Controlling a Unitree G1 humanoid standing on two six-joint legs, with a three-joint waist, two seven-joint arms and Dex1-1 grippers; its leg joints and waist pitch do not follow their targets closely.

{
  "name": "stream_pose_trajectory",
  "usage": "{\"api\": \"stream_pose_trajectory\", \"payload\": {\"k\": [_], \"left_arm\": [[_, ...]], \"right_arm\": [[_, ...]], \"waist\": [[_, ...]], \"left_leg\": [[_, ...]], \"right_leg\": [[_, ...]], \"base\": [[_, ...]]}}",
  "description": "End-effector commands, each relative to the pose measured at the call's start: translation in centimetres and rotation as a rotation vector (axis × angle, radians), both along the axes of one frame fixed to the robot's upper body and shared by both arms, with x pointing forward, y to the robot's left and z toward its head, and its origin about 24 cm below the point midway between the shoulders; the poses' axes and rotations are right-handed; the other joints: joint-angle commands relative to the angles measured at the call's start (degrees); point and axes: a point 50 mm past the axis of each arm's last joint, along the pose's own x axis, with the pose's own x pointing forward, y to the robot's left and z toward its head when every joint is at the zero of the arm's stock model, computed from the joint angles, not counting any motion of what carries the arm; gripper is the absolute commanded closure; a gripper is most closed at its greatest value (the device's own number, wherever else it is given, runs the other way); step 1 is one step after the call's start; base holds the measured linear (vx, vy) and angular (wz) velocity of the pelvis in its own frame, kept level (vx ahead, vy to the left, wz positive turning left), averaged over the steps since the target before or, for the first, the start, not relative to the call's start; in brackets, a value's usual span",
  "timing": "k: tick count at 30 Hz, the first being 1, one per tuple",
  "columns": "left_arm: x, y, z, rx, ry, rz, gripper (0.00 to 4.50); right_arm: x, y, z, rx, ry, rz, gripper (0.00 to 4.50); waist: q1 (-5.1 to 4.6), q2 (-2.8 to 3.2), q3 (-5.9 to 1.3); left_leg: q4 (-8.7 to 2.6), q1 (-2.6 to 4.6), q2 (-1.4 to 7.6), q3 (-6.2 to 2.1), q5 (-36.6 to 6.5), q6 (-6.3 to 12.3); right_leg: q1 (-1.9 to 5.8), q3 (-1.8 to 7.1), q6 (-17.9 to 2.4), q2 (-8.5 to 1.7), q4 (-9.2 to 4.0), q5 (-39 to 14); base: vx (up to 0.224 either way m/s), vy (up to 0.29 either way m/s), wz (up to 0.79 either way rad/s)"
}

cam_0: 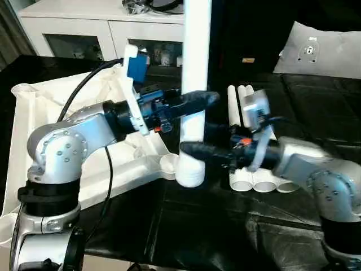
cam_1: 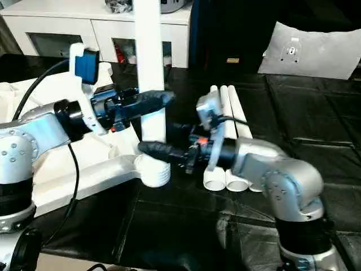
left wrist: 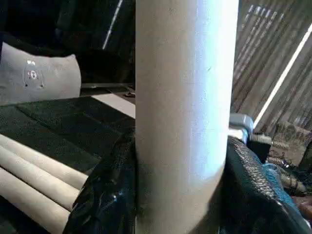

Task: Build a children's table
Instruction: Pick table leg

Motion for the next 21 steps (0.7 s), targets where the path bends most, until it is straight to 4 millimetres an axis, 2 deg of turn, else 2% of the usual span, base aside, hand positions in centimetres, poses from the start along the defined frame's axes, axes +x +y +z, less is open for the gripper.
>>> {"api": "stream_pose_trajectory", "payload": {"k": [1, 2, 4, 5, 8, 11, 13, 15, 21], "left_arm": [[-0.1, -0.1, 0.8, 0.009, -0.059, -0.009, 2.65], [-0.1, -0.2, 0.8, 0.010, -0.064, -0.010, 2.65], [-0.1, -0.2, 0.8, 0.014, -0.071, -0.010, 2.65], [-0.1, -0.2, 0.8, 0.017, -0.074, -0.012, 2.65], [-0.1, -0.2, 0.7, 0.020, -0.078, -0.014, 2.65], [-0.1, -0.2, 0.8, 0.020, -0.089, -0.019, 2.65], [-0.1, -0.2, 0.8, 0.023, -0.094, -0.021, 2.65], [-0.1, -0.2, 0.8, 0.025, -0.096, -0.020, 2.65], [0.2, 0.0, 0.7, 0.030, -0.099, 0.007, 2.65]], "right_arm": [[0.2, 0.1, -0.2, -0.014, 0.014, -0.003, 1.37], [0.2, 0.2, -0.3, -0.018, 0.021, -0.001, 1.46], [0.2, 0.2, -0.5, -0.024, 0.031, -0.001, 1.64], [0.2, 0.2, -0.6, -0.028, 0.037, -0.001, 1.64], [0.3, 0.3, -0.8, -0.031, 0.046, -0.005, 1.83], [0.4, 0.5, -0.9, -0.029, 0.054, -0.008, 2.13], [0.4, 0.6, -0.9, -0.029, 0.054, -0.007, 2.35], [0.4, 0.7, -1.0, -0.028, 0.057, -0.008, 2.50], [0.5, 1.1, -1.2, -0.023, 0.054, -0.030, 2.57]], "waist": [[0.34, -0.63, -4.26], [0.30, -0.98, -4.31], [0.36, -0.62, -4.34], [0.32, -0.81, -4.36], [0.35, -0.78, -4.34], [0.33, -0.72, -4.31], [0.31, -0.93, -4.30], [0.34, -0.73, -4.31], [0.34, -0.74, -4.35]], "left_leg": [[-3.82, -0.85, 2.30, 0.16, 4.67, 2.25], [-3.83, -0.92, 2.30, 0.18, 4.77, 2.25], [-3.79, -0.94, 2.35, 0.11, 5.36, 2.17], [-3.77, -0.94, 2.37, 0.13, 5.48, 2.22], [-3.77, -0.93, 2.34, 0.15, 5.47, 2.15], [-3.78, -0.94, 2.30, 0.19, 5.08, 2.06], [-3.85, -0.91, 2.33, 0.18, 4.96, 1.97], [-3.84, -0.92, 2.34, 0.17, 4.98, 1.94], [-3.87, -0.96, 2.34, 0.18, 4.90, 1.84]], "right_leg": [[4.10, 3.16, -7.43, -4.96, -4.06, -12.62], [4.21, 3.18, -7.29, -4.93, -4.08, -12.37], [4.18, 3.18, -7.46, -4.96, -3.85, -11.27], [4.18, 3.19, -7.55, -4.95, -3.80, -10.64], [4.20, 3.20, -7.89, -4.97, -3.75, -10.36], [4.19, 3.20, -7.82, -4.97, -3.86, -11.01], [4.22, 3.17, -7.63, -4.95, -3.84, -11.36], [4.16, 3.16, -7.61, -4.96, -3.82, -11.42], [4.25, 3.19, -8.06, -5.03, -3.78, -10.57]], "base": [[0.000, 0.000, 0.00], [0.000, 0.000, 0.00], [0.000, 0.000, 0.00], [0.000, 0.000, 0.00], [0.000, 0.000, 0.00], [0.000, 0.000, 0.00], [0.000, 0.000, 0.00], [0.000, 0.000, 0.00], [0.000, 0.000, 0.00]]}}
